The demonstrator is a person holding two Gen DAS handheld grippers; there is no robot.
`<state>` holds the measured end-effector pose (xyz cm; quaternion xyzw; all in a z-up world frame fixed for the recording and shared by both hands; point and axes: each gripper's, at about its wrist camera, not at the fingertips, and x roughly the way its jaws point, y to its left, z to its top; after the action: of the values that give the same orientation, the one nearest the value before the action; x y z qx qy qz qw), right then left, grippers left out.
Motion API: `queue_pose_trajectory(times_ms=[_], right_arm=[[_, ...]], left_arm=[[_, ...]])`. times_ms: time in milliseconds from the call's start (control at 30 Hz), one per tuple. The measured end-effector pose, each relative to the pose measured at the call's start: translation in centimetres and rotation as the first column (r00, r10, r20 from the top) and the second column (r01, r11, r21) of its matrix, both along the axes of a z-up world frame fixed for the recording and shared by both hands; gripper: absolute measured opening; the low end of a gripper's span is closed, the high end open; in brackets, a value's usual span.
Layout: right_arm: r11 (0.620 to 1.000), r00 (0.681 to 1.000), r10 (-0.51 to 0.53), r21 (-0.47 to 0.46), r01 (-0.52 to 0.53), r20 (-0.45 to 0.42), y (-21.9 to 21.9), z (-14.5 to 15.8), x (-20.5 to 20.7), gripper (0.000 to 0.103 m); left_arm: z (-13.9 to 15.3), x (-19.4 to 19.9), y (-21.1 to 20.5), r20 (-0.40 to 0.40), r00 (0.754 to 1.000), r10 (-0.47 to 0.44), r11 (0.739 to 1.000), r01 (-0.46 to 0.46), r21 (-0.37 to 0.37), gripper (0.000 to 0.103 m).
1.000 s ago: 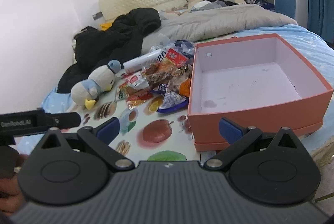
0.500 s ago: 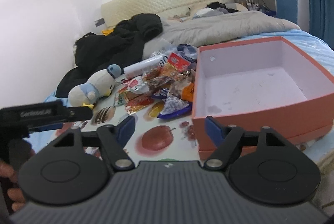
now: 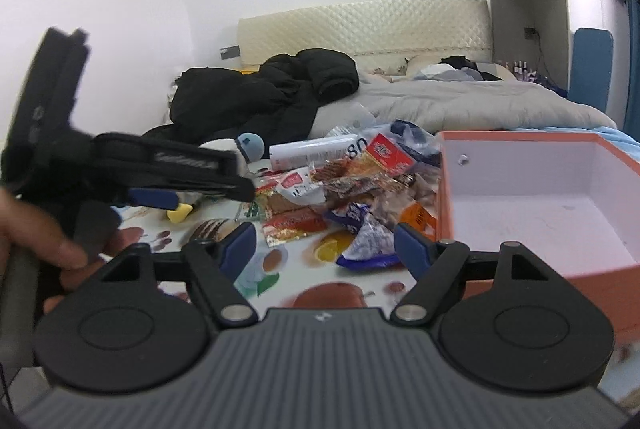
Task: Organize snacks
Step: 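Grasp the shrimp-chip bag with left tool while right tool grasps blue-white bag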
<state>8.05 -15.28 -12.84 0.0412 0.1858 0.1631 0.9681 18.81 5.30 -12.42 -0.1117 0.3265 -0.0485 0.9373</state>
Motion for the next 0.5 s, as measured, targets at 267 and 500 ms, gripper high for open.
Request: queue_pose_trajectory(times_ms=[267,500], right_arm=[[0.992,0.999,-0.038,-0.119,0.036,-0.014,4.5,-3.0,5.2,0.077],[0.970,0.991,-0.115,-0.222,0.097,-0.071,6.0,-6.5,10.5,0.072]], left_arm=[[-2.0,7.2,0.1,-0.054,0.998,-0.037,0.995,0.032,-0.093,0.093],[-4.9,13.6,0.7,-0.148,0.988,-0.034,0.994,0.018,-0.108,0.093]])
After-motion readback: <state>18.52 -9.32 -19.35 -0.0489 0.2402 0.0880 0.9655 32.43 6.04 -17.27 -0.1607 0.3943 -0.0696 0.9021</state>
